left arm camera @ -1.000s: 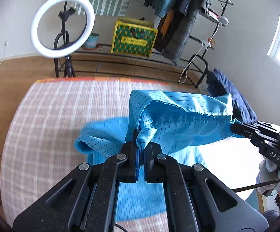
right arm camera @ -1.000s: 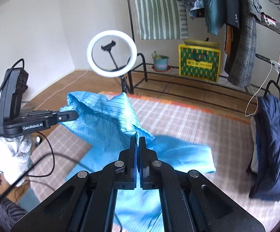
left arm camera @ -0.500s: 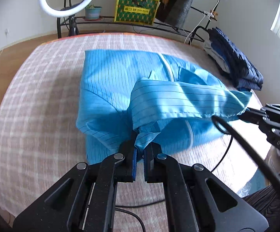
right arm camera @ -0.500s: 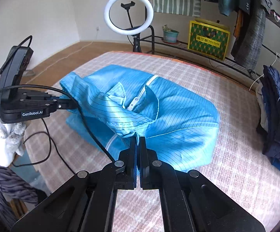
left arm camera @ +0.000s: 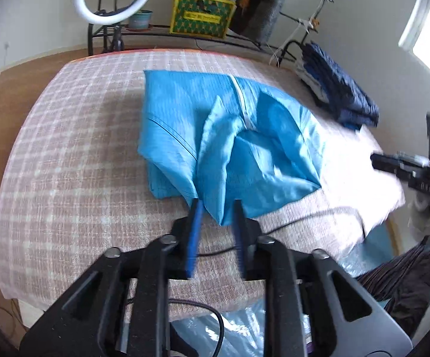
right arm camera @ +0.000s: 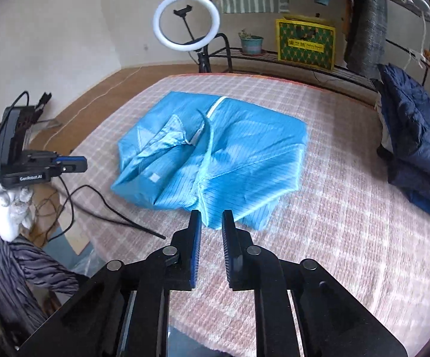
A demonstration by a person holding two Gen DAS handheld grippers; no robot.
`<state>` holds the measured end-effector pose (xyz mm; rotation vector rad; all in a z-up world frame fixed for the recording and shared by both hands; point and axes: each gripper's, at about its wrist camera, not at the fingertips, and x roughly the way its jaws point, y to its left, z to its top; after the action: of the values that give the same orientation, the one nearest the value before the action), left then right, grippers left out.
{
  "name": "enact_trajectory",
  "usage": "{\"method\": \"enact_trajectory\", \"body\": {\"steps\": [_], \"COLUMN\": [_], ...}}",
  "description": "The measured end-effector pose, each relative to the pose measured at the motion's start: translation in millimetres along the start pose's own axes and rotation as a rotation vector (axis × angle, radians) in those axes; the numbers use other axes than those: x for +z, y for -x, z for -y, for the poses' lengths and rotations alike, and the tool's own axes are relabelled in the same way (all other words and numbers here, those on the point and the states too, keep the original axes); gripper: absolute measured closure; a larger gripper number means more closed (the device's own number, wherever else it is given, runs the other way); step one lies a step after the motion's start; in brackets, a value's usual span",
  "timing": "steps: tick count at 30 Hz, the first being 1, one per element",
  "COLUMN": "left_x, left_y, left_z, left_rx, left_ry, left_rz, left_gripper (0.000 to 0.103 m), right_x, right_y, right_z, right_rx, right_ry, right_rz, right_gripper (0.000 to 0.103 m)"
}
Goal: Fold large clothes
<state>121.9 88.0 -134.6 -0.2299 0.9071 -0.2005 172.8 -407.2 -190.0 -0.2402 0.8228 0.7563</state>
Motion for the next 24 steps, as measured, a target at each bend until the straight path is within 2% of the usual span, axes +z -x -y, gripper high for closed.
{"method": "enact_trajectory", "body": {"steps": [1, 2, 3, 6, 9, 13, 16, 17, 19, 21, 24], "left_x": [5, 12, 21, 38, 45, 47, 48, 48, 44, 37, 26], "left_y": [1, 0, -4, -26, -58, -92, -104, -105, -101, -94, -92], "left_z": [-7, -15, -26, -62, -92, -110, -108, -105, -99, -92, -90], "left_rx": [0.003, 0.008, -0.003, -0.009, -0.079, -0.129, -0.137, -0.143, -0.17, -0.187, -0.164], "left_ry": [0.024, 0.055, 0.099, 0.259, 0.398, 0.486, 0.477, 0.472, 0.471, 0.471, 0.459], "left_rz": [0.017, 0.031, 0.033, 0.031, -0.014, -0.069, -0.097, -0.099, -0.098, -0.106, -0.125], "left_gripper": [0.06, 0.053, 0.051, 0.051, 0.051, 0.052, 0.099, 0.1, 0.102, 0.102, 0.102], "right_x": [-1, -3, -4, -9, -15, -23, -24, -24, -23, -16, -2], "right_y": [1, 0, -3, -25, -55, -89, -107, -114, -120, -118, -94], "right_z": [6, 13, 18, 37, 53, 75, 88, 91, 91, 87, 81], "right_rx": [0.01, 0.023, 0.034, 0.073, 0.095, 0.113, 0.153, 0.176, 0.209, 0.212, 0.23], "right_ry": [-0.05, -0.108, -0.153, -0.301, -0.421, -0.564, -0.636, -0.659, -0.671, -0.647, -0.609], "right_rz": [0.007, 0.011, 0.012, -0.022, -0.056, -0.084, -0.086, -0.088, -0.082, -0.071, -0.015], "right_gripper": [0.062, 0.053, 0.049, 0.049, 0.049, 0.049, 0.049, 0.053, 0.089, 0.096, 0.099]}}
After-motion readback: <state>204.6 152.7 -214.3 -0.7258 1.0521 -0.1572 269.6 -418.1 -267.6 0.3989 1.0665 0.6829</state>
